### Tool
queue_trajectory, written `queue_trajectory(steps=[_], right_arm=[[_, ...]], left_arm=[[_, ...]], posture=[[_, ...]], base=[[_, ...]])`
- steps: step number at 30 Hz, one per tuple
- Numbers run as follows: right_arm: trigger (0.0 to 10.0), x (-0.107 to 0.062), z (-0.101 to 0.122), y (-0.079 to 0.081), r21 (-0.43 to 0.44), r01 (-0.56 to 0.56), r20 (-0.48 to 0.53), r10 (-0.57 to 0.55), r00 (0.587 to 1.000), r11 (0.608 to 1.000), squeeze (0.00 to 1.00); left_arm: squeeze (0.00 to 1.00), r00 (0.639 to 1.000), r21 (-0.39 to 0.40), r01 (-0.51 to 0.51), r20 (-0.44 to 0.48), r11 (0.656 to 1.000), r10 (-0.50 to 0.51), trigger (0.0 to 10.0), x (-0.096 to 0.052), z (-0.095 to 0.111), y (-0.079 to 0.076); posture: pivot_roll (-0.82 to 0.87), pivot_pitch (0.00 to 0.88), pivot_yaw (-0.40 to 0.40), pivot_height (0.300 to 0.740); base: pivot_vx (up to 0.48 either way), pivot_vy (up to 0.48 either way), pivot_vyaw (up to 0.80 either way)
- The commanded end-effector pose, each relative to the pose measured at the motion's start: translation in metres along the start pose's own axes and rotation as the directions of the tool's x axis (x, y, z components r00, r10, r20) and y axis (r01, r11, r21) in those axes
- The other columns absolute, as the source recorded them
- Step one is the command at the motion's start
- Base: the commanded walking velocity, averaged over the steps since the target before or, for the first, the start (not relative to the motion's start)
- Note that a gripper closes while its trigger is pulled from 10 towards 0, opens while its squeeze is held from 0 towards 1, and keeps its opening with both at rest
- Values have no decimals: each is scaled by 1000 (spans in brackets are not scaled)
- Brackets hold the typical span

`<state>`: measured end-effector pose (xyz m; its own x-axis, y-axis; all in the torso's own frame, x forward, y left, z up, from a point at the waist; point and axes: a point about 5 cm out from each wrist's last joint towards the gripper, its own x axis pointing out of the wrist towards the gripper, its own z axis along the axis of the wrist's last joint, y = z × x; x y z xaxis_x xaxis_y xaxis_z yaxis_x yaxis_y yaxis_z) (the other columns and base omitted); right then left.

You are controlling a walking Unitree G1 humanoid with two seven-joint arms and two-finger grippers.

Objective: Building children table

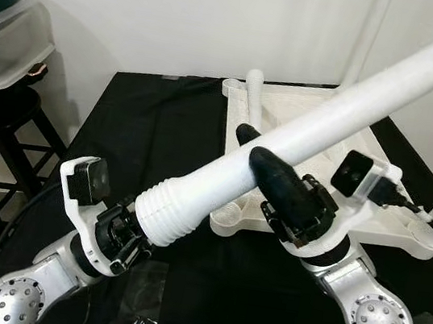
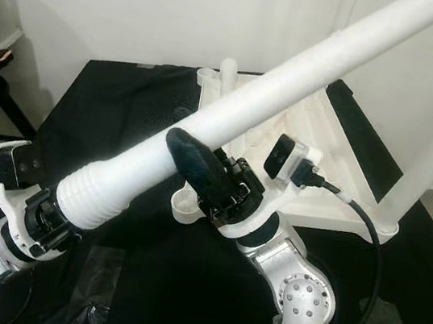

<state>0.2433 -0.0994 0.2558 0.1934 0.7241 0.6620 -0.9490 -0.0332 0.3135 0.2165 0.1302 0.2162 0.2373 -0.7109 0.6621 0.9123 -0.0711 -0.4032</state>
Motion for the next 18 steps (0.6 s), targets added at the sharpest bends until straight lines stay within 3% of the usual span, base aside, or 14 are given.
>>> queue_trajectory(steps=[1,9,10,11,12,18], right_arm=[[10000,5,-11,-6,5,19,-64,-19,998,1000,0],[9725,15,-14,-4,17,-46,-67,47,997,999,0],[7647,17,-14,-3,19,-61,-66,62,996,998,0],[7647,18,-14,-2,20,-69,-65,70,995,997,0],[0,19,-14,-2,21,-79,-62,80,995,997,0],[0,22,-14,0,22,-106,-54,107,993,994,0]], left_arm=[[0,995,4,89,-42,996,-88,0,10,-4,-11],[0,994,-10,81,-78,997,-81,0,12,-13,-9],[0,994,-11,77,-83,997,-77,0,12,-15,-8],[0,994,-12,74,-84,997,-75,0,12,-16,-8],[0,994,-13,73,-84,997,-74,0,12,-16,-8],[0,994,-20,69,-87,997,-71,0,12,-17,-8]], posture=[[10,93,31,740],[13,95,31,740],[13,95,31,740],[13,95,31,740],[13,95,32,740],[15,95,31,740]], base=[[0,0,0],[0,0,0],[0,0,0],[0,0,0],[0,0,0],[0,0,0]])
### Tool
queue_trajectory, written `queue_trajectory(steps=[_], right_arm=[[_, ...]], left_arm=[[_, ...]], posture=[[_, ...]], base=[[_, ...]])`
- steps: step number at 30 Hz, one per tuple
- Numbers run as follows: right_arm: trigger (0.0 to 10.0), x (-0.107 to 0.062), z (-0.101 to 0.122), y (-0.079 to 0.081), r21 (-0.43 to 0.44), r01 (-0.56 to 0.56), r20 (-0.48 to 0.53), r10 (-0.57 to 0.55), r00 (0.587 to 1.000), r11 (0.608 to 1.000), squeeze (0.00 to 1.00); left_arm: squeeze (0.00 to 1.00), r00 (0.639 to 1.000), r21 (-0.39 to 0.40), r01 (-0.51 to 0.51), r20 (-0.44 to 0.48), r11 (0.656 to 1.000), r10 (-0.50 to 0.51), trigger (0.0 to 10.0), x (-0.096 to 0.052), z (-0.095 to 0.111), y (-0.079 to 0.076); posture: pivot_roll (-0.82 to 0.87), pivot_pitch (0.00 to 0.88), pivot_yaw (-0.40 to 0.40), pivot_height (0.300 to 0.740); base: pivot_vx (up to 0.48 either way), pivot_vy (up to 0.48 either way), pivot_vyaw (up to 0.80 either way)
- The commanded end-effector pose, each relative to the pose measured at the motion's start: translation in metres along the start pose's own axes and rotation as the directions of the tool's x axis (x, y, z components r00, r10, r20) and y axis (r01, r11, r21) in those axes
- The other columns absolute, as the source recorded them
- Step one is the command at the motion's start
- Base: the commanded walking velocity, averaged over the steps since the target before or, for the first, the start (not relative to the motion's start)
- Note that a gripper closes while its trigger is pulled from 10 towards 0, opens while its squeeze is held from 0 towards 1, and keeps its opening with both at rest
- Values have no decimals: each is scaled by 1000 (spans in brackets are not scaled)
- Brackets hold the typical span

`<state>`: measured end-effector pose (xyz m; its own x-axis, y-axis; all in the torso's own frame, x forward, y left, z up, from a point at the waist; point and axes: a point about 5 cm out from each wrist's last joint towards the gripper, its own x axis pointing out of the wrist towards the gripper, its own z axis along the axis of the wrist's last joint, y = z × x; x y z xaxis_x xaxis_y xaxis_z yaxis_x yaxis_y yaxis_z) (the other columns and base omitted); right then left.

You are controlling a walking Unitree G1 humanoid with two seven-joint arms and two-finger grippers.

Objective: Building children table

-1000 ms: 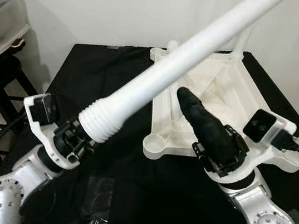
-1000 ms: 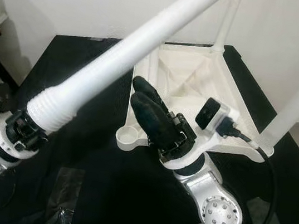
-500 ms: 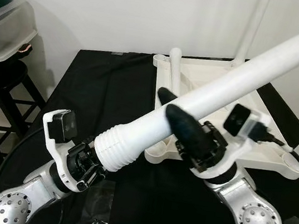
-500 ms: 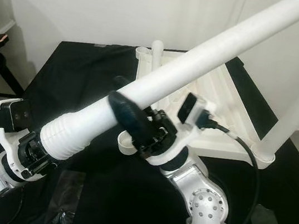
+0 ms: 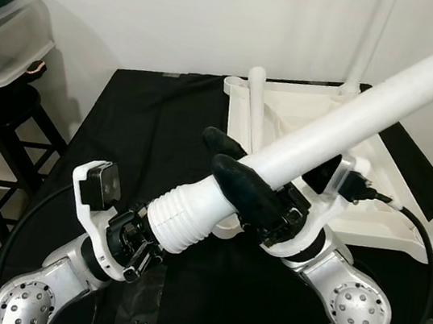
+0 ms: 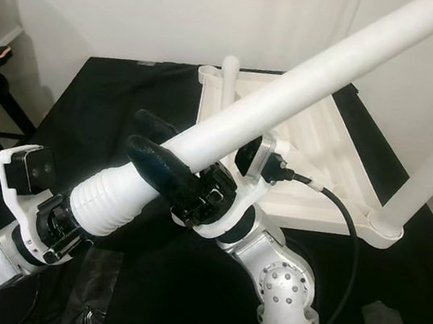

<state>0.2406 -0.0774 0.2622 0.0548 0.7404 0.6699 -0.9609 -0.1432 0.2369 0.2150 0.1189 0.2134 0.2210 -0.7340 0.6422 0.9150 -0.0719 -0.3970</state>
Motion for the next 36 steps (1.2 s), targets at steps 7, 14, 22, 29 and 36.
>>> queue_trajectory(steps=[7,14,22,29,36], right_arm=[[0,1,-1,-6,-7,36,-7,-36,999,999,0],[0,-4,7,-11,-41,84,17,-83,996,996,0],[0,-17,42,-13,-128,147,106,-134,985,981,0],[0,-29,64,-16,-194,217,154,-188,970,957,0],[0,-54,11,-44,-471,294,-398,-498,771,832,0]], left_arm=[[0,997,-11,37,-63,999,-37,0,5,-9,-5],[1000,999,-23,-13,-38,1000,12,10000,-1,-5,0],[1000,980,35,-109,-166,993,113,10000,-42,1,-3],[1000,931,157,-203,-274,966,240,10000,-67,15,-2],[1000,903,596,-173,-221,784,368,10000,-18,78,1]], posture=[[13,96,32,740],[12,96,34,740],[10,100,36,740],[14,101,33,740],[7,95,26,740]], base=[[0,0,0],[0,0,0],[0,0,0],[0,0,0],[0,0,0]])
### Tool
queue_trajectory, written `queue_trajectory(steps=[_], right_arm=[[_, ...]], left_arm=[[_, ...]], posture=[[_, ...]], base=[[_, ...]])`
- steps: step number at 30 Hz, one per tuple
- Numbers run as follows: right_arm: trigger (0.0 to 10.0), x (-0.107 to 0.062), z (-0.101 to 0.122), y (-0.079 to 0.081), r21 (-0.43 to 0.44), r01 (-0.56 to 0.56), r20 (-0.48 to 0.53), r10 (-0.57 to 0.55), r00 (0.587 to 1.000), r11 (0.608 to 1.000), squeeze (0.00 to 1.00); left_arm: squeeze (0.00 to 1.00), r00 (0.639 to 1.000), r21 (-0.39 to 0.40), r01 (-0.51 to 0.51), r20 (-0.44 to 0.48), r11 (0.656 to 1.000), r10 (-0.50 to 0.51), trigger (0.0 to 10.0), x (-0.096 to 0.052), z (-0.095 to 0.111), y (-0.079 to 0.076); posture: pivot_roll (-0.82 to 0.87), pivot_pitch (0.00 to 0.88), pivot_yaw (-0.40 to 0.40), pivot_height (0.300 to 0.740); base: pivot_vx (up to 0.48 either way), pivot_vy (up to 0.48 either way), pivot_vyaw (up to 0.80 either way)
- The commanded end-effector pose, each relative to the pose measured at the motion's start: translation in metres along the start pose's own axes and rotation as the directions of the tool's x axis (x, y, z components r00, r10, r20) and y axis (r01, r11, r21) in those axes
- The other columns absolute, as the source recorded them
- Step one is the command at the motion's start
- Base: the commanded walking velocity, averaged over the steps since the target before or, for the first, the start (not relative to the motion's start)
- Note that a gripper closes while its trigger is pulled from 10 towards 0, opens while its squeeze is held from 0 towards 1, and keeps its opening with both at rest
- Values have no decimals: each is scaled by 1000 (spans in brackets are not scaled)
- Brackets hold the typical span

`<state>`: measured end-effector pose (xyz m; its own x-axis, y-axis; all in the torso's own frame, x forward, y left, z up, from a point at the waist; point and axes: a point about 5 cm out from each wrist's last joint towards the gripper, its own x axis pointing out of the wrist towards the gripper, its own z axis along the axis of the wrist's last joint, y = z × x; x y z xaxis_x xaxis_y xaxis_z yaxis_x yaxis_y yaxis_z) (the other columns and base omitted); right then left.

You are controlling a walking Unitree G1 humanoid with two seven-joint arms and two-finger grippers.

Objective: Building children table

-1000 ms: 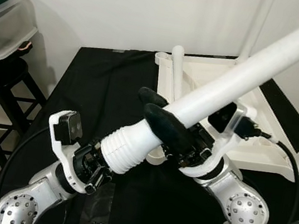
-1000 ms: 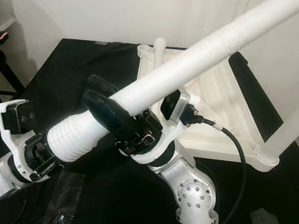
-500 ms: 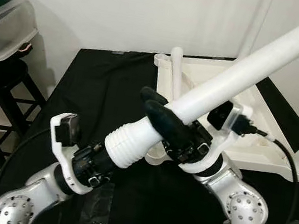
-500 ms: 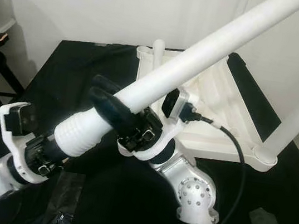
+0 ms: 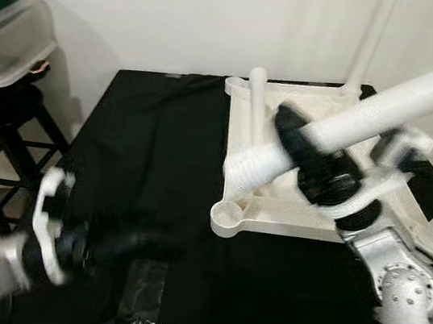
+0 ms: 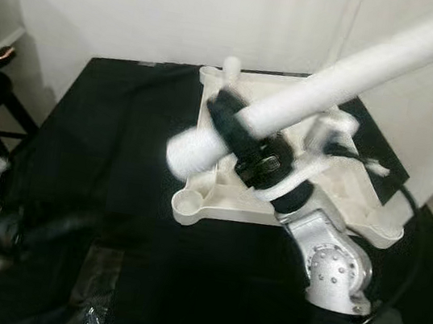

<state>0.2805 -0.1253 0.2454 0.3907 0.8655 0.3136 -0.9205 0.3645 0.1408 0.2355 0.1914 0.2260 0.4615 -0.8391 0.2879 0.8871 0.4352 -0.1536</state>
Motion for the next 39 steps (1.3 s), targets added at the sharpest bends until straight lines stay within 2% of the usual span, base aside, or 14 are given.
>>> queue_trajectory(steps=[1,6,7,9,10,12,13,15,19,24,28,34,35,39], right_arm=[[0,0,-23,-3,-89,17,-196,-34,980,996,0],[0,0,-29,-10,-155,49,-266,-90,960,987,0],[0,1,-28,-10,-160,48,-265,-90,960,986,0],[0,1,-28,-10,-171,41,-276,-88,957,984,0],[0,2,-27,-9,-191,19,-298,-76,952,981,0],[0,3,-28,-9,-210,-2,-319,-66,945,978,0],[0,4,-29,-7,-247,-36,-346,-54,937,968,0],[0,5,-30,-7,-263,-46,-351,-52,935,964,0],[0,9,-31,-4,-279,-68,-341,-32,940,958,0],[0,12,-37,3,-289,-132,-368,17,930,948,0],[0,12,-38,4,-289,-144,-371,28,928,947,0],[0,11,-39,4,-294,-153,-377,33,925,943,0],[0,9,-42,4,-294,-165,-394,37,918,941,0],[0,8,-44,4,-293,-175,-407,43,913,940,0]], left_arm=[[1000,1000,128,0,1,992,0,10000,14,23,-5],[1000,987,236,161,-24,958,-160,10000,39,42,-26],[906,981,251,191,-29,949,-190,10000,42,44,-30],[906,973,259,231,-42,938,-228,10000,46,45,-33],[0,960,249,282,-70,927,-273,10000,50,43,-35],[0,949,235,315,-99,920,-300,10000,54,40,-35],[0,931,242,349,-201,905,-305,10000,61,28,-33],[0,923,257,356,-248,899,-294,10000,64,23,-32],[0,943,290,279,-266,915,-203,10000,77,18,-21],[0,981,323,116,-183,939,-58,10000,94,28,-2],[0,989,321,80,-146,944,-34,10000,97,34,3],[0,993,276,113,-50,954,-103,10000,96,48,0],[0,980,245,196,-4,950,-201,10000,96,54,-12],[0,964,234,255,14,938,-265,10000,96,56,-20]], posture=[[7,95,26,740],[3,90,24,740],[3,90,24,740],[6,86,20,740],[7,85,20,740],[9,78,23,740],[7,74,26,740],[7,74,26,740],[7,71,28,740],[7,71,29,740],[5,72,31,740],[3,76,33,740],[2,74,30,740],[-4,73,24,740]], base=[[0,0,0],[0,0,0],[0,0,0],[0,0,0],[0,0,0],[0,0,0],[0,0,0],[0,0,0],[0,0,0],[0,0,0],[0,0,0],[0,0,0],[0,0,0],[0,0,0]])
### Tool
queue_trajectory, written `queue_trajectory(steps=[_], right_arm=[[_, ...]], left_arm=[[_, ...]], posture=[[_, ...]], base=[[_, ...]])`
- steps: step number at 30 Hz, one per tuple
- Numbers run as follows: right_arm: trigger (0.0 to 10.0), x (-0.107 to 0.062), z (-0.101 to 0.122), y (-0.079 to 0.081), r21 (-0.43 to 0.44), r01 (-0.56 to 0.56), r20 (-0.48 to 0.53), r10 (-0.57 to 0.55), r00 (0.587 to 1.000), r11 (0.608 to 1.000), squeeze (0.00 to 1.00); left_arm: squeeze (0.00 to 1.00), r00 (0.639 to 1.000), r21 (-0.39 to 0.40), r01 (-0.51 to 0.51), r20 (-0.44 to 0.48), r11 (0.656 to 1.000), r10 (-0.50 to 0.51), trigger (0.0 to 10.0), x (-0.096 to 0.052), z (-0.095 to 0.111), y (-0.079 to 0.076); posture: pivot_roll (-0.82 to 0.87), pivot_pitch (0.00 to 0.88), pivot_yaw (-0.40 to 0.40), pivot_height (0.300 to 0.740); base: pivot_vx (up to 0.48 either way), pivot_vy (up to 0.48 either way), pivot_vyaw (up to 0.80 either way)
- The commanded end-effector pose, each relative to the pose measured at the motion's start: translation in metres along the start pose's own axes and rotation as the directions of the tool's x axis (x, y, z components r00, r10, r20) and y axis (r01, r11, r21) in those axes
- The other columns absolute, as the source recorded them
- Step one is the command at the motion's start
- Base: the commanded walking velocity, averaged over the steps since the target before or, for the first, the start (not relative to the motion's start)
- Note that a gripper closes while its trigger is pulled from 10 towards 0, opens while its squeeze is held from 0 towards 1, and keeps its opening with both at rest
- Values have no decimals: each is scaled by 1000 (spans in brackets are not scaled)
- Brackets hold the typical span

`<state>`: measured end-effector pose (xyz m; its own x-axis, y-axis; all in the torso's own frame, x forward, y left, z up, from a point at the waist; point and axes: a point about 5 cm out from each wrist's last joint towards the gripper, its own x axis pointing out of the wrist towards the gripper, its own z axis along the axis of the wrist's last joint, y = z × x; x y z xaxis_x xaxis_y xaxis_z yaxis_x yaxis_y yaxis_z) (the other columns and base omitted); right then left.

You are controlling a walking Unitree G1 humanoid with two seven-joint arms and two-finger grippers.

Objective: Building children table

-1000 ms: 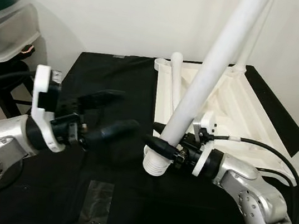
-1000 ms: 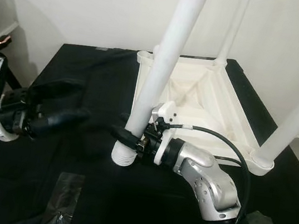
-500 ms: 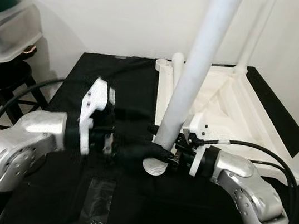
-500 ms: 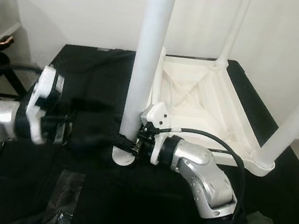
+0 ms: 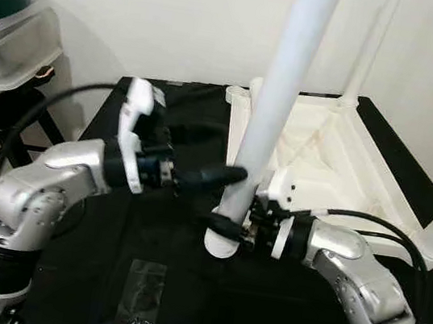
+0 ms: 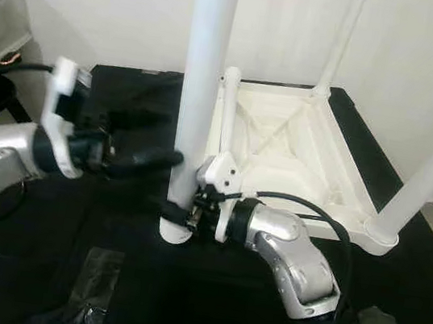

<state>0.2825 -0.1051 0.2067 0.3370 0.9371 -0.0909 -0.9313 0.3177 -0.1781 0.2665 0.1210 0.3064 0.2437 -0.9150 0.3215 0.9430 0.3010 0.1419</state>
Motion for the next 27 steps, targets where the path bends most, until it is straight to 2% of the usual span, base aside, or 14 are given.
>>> queue_trajectory(steps=[1,9,18,19,20,27], right_arm=[[0,3,0,5,-24,-30,-4,30,1000,999,0],[0,3,-7,6,-29,-45,-52,43,998,999,0],[0,6,-14,10,-44,-64,-95,59,994,997,0],[0,6,-14,9,-46,-64,-97,60,993,997,0],[0,7,-14,9,-48,-65,-101,60,993,997,0],[0,8,-14,9,-50,-64,-103,59,993,997,0]], left_arm=[[0,998,-10,56,35,998,-56,10000,3,6,-7],[0,983,-48,129,135,990,-121,10000,8,19,-10],[0,979,-64,181,110,981,-174,10000,17,17,-15],[0,979,-67,179,109,981,-171,4471,19,17,-14],[0,979,-74,179,109,981,-170,0,21,17,-14],[0,979,-83,183,111,980,-174,0,23,18,-14]], posture=[[-13,72,15,740],[-25,74,17,740],[-22,71,20,740],[-22,71,20,740],[-21,72,22,740],[-19,72,21,740]], base=[[0,0,0],[0,0,0],[0,0,0],[0,0,0],[0,0,0],[0,0,0]])
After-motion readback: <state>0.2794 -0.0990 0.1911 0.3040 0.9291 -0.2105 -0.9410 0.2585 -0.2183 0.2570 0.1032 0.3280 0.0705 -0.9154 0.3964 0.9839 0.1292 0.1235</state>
